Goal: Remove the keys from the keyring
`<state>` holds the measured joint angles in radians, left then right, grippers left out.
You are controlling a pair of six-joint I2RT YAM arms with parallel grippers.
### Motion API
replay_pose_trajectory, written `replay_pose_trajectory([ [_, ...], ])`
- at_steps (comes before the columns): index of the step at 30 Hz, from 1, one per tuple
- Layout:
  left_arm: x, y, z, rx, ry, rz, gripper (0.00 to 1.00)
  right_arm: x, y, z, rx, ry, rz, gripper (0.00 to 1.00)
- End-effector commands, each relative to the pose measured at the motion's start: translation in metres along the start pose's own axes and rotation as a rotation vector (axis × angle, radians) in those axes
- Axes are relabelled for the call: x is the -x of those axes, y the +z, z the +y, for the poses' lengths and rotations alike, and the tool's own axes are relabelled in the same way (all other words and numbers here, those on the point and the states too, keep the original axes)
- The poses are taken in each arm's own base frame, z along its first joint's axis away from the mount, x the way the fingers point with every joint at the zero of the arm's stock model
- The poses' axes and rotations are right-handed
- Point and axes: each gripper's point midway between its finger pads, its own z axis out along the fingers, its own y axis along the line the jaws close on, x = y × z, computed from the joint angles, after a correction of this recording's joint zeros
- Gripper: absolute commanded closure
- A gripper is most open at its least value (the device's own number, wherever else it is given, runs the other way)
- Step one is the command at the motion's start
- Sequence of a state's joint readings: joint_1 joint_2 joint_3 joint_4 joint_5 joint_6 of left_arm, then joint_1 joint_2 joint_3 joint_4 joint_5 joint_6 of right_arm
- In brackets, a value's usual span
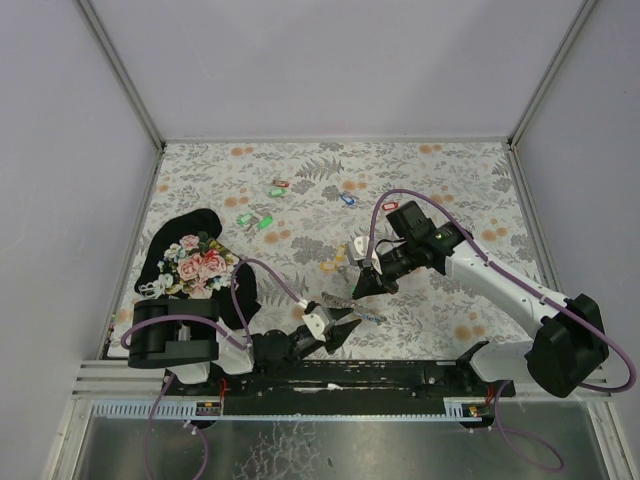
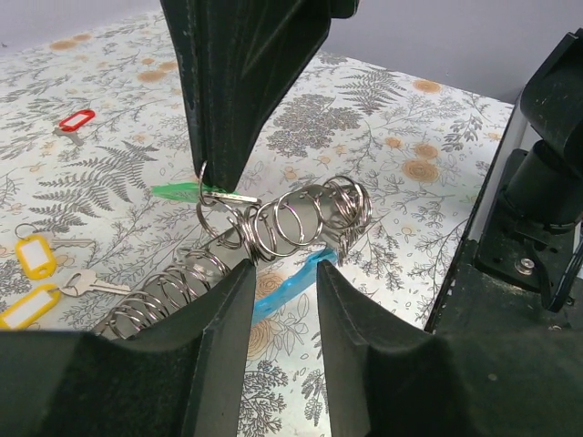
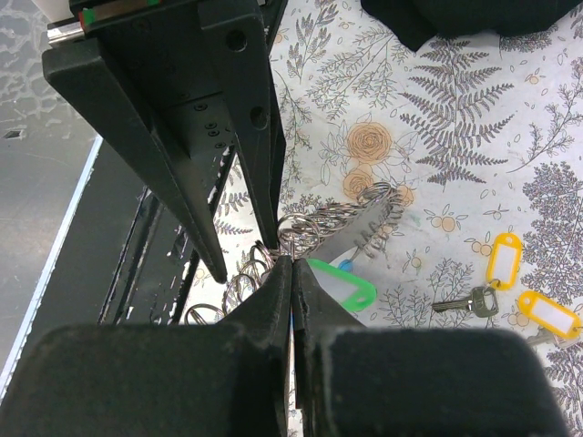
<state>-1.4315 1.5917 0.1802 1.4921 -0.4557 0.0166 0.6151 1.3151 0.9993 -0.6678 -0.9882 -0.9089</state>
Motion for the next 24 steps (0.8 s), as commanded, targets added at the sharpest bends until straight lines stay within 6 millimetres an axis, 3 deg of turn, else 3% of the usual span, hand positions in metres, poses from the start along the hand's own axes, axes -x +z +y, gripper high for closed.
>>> replay_pose_trajectory([
  [1, 0.025, 0.000, 0.009, 0.053, -0.003, -0.092, 0.68, 0.025, -0.007, -0.001, -0.003, -0.056, -0.064, 1.00],
  [7, 0.027, -0.007, 0.023, 0.108, 0.016, -0.094, 0.68, 0.024, -0.006, 0.000, 0.000, -0.058, -0.063, 1.00],
  [17, 0.025, -0.010, 0.030, 0.136, 0.024, -0.083, 0.72, 0.024, -0.006, 0.001, 0.008, -0.057, -0.066, 1.00],
  [24, 0.026, -0.013, 0.020, 0.074, 0.014, -0.076, 0.73, 0.024, -0.006, 0.001, 0.011, -0.056, -0.066, 1.00],
])
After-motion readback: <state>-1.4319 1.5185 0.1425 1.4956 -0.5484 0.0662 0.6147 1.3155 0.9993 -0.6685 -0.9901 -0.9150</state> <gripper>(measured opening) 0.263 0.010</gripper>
